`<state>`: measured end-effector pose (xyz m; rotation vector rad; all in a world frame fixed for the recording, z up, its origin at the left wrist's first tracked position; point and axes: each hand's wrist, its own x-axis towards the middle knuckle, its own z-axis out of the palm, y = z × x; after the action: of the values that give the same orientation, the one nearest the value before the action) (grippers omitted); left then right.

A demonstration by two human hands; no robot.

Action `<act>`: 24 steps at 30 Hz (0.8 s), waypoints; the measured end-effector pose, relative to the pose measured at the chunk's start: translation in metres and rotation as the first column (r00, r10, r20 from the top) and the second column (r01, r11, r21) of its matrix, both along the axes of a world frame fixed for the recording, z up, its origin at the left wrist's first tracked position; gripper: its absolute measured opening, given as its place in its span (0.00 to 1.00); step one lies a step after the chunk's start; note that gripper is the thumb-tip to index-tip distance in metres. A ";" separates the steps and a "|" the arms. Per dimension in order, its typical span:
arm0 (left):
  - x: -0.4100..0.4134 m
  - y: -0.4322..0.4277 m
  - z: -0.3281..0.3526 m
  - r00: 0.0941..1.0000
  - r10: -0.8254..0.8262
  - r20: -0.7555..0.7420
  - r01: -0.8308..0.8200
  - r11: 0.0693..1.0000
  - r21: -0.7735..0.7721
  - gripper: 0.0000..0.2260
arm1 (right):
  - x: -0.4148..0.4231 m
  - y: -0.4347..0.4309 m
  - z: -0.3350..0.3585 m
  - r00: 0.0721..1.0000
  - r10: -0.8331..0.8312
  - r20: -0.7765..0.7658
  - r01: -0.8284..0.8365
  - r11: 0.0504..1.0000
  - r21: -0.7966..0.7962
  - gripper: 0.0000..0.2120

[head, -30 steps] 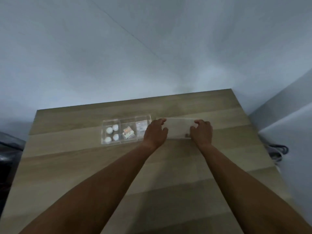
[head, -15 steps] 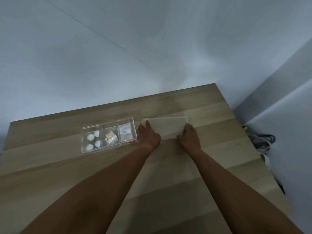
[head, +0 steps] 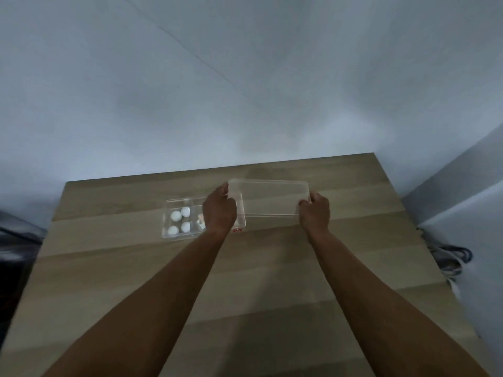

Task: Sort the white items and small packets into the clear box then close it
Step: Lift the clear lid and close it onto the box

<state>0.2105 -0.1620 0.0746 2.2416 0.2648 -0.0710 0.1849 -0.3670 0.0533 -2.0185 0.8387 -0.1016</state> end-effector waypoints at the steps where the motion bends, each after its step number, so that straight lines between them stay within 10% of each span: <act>1: 0.002 0.014 0.002 1.000 0.021 -0.001 -0.021 1.000 0.009 0.21 | 0.003 0.013 0.003 1.000 0.023 0.002 -0.023 1.000 0.016 0.17; 24: -0.005 0.161 -0.002 0.970 0.124 -0.210 -0.128 0.992 -0.002 0.26 | 0.012 0.140 0.001 0.940 0.320 -0.119 -0.310 0.946 0.097 0.27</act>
<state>0.2052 -0.0007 0.0729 2.1973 0.5184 -0.2415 0.1973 -0.2267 0.0539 -2.0764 0.5799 0.2467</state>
